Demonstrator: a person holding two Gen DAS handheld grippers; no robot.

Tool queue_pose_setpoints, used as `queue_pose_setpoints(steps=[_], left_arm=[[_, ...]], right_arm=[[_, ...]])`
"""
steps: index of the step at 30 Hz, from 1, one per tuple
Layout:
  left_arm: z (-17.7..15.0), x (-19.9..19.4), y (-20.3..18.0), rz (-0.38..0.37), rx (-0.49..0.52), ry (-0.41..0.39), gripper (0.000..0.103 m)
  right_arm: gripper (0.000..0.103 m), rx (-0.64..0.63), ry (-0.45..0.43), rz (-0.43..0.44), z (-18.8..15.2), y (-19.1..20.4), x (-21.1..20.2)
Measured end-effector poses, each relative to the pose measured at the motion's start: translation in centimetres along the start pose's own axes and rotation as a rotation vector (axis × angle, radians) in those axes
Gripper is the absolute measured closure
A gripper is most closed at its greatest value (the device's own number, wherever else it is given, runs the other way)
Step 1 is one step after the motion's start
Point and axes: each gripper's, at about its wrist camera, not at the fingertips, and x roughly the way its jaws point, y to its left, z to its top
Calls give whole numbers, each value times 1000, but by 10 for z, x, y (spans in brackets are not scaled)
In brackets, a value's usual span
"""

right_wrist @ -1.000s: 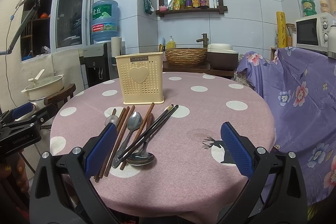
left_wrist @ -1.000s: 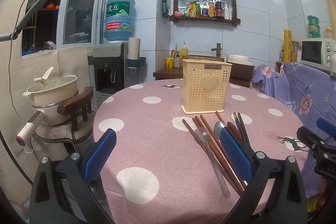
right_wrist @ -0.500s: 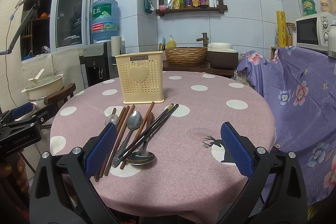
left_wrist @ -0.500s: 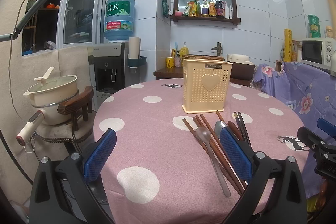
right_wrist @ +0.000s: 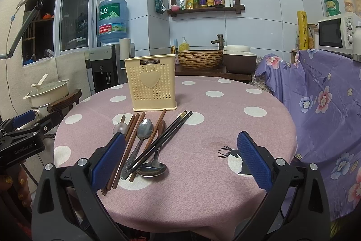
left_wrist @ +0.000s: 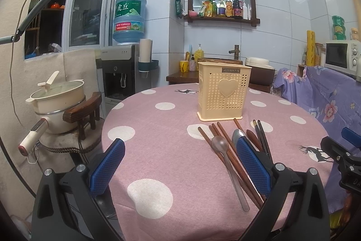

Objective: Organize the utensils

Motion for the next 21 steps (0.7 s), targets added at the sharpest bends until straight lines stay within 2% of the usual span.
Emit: queue_pose_setpoints(steps=[21], left_arm=[[-3,-1,4,1,-1,5,5]], right_arm=[[5,0,3,1,-1,1,2]])
